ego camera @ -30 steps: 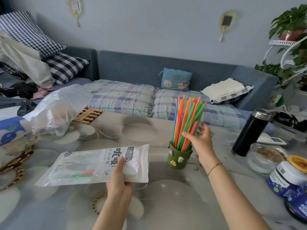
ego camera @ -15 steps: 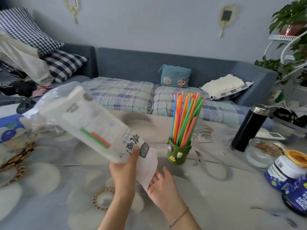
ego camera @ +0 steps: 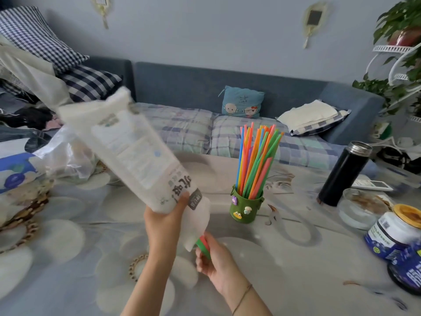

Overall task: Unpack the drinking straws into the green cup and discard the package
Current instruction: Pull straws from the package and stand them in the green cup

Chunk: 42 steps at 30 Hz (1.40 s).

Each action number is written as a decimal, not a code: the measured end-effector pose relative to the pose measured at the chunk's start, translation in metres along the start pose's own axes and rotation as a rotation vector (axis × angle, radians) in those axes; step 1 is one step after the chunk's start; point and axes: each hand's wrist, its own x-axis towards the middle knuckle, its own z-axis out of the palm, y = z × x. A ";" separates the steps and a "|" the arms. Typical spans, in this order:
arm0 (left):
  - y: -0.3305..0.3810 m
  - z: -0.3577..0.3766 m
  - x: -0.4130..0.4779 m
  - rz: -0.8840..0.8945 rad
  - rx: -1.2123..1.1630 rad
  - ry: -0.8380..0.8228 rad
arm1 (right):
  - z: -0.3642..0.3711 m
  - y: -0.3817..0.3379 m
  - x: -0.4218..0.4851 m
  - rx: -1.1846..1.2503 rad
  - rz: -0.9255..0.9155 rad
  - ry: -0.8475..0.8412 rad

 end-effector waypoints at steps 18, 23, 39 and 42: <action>-0.017 0.001 0.004 -0.479 -0.516 0.199 | -0.027 -0.064 -0.006 -0.016 -0.721 0.306; -0.015 -0.002 0.005 -0.465 -0.492 0.167 | -0.063 -0.138 -0.023 0.024 -1.084 0.489; -0.017 0.001 0.003 -0.421 -0.490 0.042 | -0.076 -0.167 0.018 -1.288 -0.827 0.362; -0.017 0.001 0.003 -0.423 -0.480 0.041 | -0.072 -0.163 0.018 -1.277 -0.812 0.384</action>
